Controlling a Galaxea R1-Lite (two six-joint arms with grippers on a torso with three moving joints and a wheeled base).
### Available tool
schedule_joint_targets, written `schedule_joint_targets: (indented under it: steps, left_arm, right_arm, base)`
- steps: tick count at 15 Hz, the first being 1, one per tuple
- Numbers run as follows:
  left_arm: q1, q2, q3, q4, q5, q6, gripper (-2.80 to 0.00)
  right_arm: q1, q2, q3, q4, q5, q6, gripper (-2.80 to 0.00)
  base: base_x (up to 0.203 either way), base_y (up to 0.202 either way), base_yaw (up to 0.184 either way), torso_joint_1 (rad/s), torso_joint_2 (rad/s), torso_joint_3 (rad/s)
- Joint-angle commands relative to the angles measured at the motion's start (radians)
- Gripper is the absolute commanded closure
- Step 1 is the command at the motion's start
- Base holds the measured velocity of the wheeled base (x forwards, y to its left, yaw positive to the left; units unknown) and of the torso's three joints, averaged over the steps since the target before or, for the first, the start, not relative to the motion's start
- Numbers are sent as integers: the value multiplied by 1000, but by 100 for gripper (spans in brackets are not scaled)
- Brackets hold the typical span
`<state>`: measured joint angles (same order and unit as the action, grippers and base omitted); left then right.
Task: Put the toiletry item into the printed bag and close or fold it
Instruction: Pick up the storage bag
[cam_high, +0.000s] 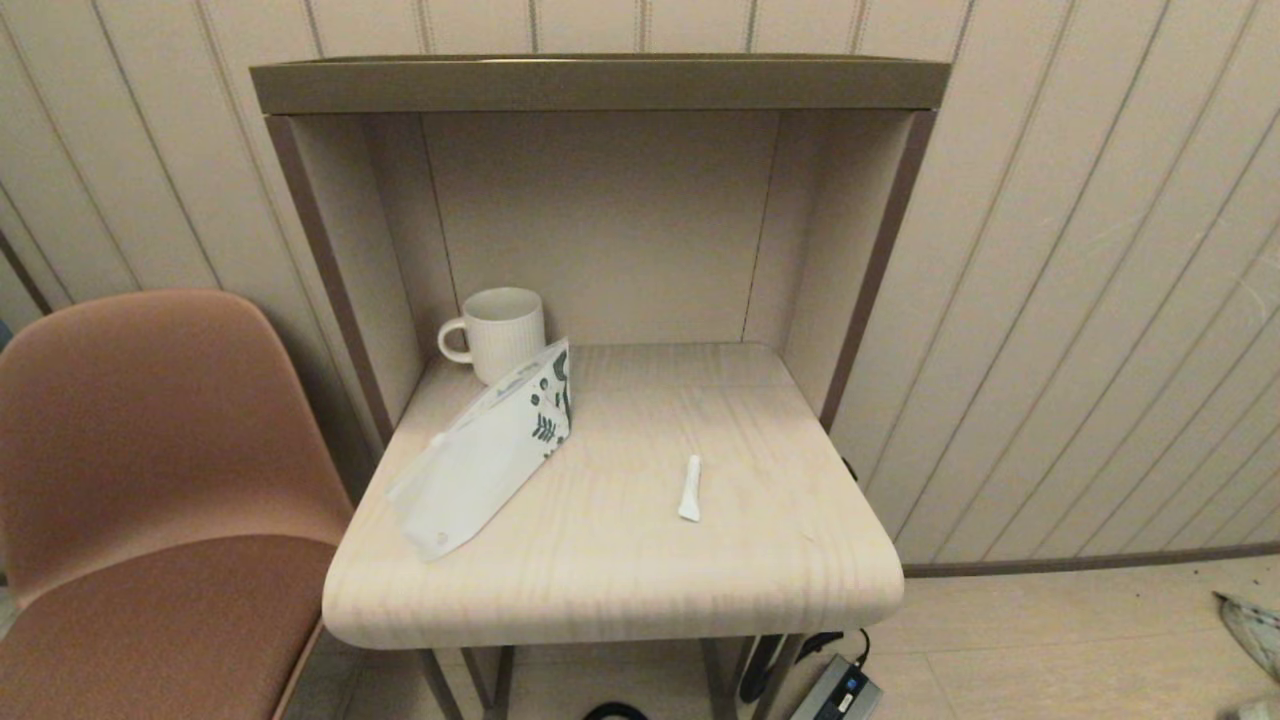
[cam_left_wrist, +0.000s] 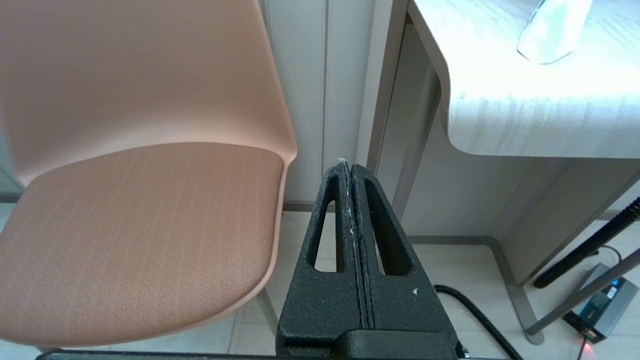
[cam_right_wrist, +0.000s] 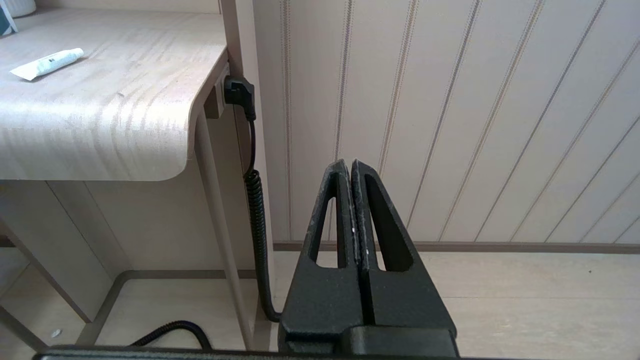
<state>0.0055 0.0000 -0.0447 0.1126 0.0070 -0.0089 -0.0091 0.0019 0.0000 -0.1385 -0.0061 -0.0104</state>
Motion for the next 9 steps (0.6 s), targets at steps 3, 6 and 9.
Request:
schedule_joint_targets:
  steps: [3,6,9]
  left_arm:
    - [1,2,0,-1,1,0,0]
    - [1,2,0,-1,2,0,0]
    - [1,2,0,-2,2,0,0]
  right_arm:
    - [0,3,0,-1,0,-3,0]
    - [0,-2,0,-6,6,-12,0]
    - [0,-2,-14,29,23,-14,0]
  base:
    - [0,0,0,0,0,0]
    - [0,0,0,0,0,0]
    - [0,0,0,0,0,0]
